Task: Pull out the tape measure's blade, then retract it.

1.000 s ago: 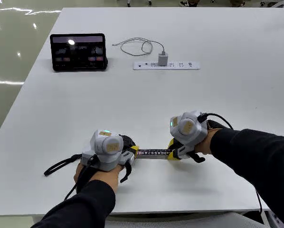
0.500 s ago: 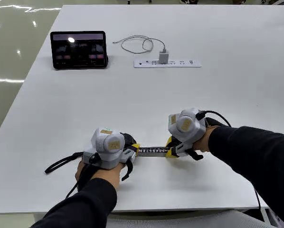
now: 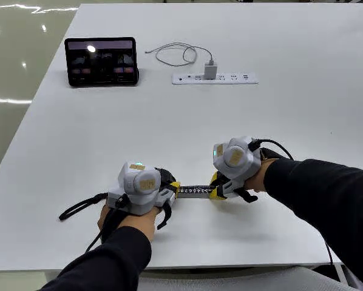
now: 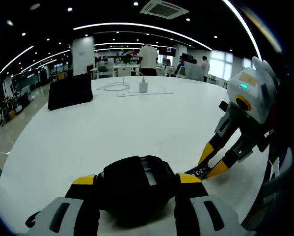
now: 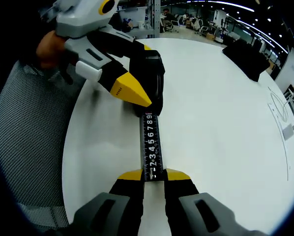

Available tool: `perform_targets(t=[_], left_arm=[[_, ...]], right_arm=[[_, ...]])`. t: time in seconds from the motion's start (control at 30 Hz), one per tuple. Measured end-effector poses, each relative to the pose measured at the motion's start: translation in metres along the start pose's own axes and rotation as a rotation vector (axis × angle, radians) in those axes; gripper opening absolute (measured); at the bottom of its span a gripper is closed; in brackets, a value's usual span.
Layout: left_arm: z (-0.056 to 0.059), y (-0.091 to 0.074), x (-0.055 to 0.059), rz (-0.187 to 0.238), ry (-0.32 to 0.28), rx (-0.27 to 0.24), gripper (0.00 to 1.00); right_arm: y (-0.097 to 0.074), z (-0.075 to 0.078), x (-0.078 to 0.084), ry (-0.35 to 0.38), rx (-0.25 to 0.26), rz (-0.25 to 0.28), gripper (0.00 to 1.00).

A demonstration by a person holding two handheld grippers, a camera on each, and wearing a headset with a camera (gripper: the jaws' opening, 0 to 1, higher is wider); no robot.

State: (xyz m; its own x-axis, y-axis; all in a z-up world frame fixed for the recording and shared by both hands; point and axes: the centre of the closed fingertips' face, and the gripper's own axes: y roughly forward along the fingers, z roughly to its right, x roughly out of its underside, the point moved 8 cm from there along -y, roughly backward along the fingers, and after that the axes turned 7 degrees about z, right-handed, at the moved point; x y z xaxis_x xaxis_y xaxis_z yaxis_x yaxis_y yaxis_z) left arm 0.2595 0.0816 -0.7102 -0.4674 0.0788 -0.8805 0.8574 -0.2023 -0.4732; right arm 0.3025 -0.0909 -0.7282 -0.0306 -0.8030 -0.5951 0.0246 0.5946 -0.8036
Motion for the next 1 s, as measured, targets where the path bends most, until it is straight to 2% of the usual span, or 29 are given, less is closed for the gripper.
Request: perform_targets(t=[1.0], left_arm=[[-0.001,-0.001,0.000,0.002,-0.019,0.014,0.57]], right_arm=[[0.009,-0.002,-0.013,-0.015,-0.012,0.021,0.11]])
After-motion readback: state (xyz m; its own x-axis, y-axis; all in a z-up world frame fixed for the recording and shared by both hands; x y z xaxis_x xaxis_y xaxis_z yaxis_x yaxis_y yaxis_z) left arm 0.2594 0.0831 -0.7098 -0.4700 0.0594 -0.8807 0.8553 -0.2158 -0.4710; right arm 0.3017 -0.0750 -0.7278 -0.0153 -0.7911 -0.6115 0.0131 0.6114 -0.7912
